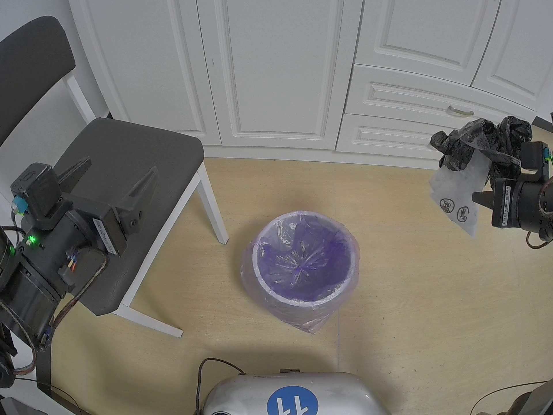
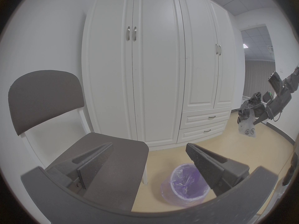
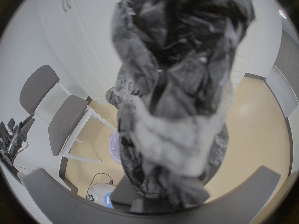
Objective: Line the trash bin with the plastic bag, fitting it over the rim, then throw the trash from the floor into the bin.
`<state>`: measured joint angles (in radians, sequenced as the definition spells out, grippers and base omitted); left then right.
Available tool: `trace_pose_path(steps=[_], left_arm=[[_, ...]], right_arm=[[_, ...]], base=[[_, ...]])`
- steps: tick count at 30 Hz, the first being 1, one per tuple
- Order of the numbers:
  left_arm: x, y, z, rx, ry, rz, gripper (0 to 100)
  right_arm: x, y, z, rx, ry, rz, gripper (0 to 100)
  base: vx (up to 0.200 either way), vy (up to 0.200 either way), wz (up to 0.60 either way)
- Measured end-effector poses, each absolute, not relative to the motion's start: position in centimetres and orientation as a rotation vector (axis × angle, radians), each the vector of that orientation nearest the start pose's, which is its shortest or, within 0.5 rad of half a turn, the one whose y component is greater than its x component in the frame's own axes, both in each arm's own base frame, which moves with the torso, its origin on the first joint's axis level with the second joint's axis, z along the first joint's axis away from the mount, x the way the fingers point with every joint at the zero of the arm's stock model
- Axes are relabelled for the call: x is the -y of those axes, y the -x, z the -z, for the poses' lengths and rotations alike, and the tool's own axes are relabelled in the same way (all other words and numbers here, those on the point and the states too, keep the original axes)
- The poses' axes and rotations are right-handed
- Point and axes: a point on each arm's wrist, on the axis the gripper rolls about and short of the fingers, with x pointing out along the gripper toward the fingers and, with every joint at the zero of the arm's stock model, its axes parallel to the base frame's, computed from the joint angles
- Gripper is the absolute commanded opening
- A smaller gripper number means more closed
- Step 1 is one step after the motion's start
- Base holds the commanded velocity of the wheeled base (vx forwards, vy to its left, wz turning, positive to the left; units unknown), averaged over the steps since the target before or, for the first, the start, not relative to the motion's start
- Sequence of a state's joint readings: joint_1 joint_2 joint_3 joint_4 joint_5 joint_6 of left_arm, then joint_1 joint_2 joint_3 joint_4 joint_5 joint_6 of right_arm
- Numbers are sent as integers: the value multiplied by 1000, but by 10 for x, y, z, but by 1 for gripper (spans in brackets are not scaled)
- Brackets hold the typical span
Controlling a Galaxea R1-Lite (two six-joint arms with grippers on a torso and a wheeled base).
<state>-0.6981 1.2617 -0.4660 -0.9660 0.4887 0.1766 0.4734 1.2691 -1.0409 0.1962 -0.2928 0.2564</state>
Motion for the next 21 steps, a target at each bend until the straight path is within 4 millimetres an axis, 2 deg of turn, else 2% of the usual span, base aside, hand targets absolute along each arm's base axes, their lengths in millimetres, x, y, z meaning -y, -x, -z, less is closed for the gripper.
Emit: trace_pose_path(steps=[6,10,21], left_arm=[[109,-147,-231,161,-80,194,100],[109,-147,-231,161,-79,193,100],[102,-151,-234,172,-75,151,100]], right_arm=[[-100,-162,-279,-287,-80,-109,0],[-115,-159,-271,-235,-62,-125,0],[-154,-174,-235,-206,-48,-203,0]], base=[[0,0,0],[0,0,0],[0,0,0]])
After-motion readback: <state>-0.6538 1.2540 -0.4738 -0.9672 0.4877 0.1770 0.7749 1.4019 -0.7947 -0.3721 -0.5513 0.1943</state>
